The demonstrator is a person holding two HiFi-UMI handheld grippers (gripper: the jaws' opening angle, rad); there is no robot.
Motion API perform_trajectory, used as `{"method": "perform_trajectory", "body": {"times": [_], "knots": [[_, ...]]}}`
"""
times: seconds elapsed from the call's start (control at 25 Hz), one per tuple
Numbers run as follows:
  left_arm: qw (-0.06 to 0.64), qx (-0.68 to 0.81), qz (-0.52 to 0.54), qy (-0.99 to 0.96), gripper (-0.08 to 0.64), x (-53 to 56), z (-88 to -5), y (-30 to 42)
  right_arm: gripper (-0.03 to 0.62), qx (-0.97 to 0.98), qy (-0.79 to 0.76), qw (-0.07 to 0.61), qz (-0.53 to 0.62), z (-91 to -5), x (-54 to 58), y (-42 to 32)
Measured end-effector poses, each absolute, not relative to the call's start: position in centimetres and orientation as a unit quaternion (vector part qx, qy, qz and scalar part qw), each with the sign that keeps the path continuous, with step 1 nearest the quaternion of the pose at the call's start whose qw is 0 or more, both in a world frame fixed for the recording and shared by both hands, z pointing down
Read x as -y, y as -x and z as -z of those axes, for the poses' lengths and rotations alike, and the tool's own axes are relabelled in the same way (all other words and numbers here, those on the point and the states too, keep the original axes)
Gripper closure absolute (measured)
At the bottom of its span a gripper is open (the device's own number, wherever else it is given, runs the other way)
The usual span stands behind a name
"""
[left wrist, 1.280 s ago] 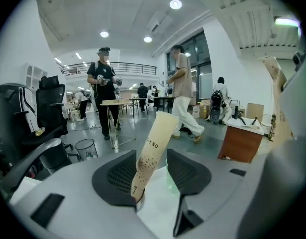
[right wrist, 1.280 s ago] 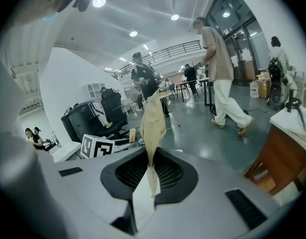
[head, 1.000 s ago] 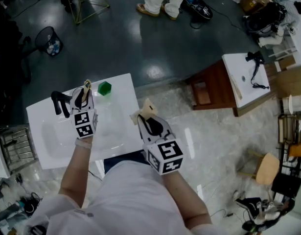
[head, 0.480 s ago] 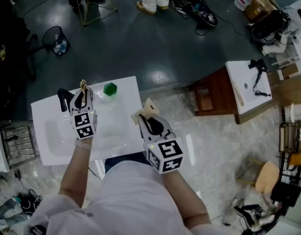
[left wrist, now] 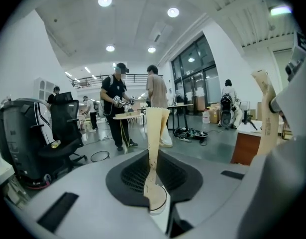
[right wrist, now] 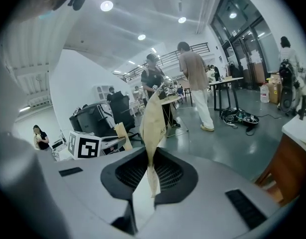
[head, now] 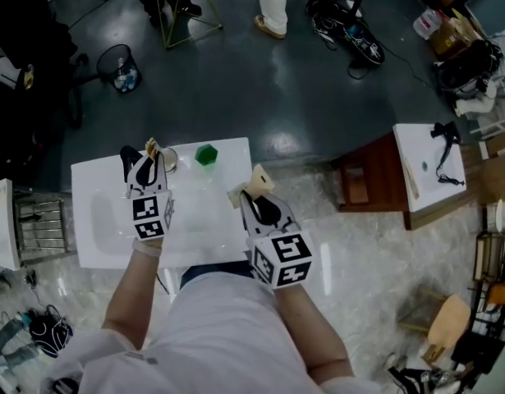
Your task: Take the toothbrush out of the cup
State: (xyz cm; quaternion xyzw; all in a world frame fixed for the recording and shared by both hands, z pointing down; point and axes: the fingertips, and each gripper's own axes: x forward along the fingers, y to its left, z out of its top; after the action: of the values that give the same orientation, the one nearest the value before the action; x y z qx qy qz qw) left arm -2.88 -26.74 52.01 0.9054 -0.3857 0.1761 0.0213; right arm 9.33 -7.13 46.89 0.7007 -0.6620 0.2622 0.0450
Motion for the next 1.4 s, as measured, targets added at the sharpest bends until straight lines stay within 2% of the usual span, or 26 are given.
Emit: {"method": "perform_trajectory", "body": {"times": [0.64,1.4], "knots": [[0.054,0.391,-0.12,-0.911,0.52,23.3,-43.0,6.6,0.541,0.725,-0.65,0.036,-0.225,-42.3,11.5,-8.1],[0.08,0.426,-0.087,-0.897,0.523,19.6,-38.4,15.5,0.541,0.784,-0.587,0.045,-0.198,-39.5,15.2,-2.6]]}}
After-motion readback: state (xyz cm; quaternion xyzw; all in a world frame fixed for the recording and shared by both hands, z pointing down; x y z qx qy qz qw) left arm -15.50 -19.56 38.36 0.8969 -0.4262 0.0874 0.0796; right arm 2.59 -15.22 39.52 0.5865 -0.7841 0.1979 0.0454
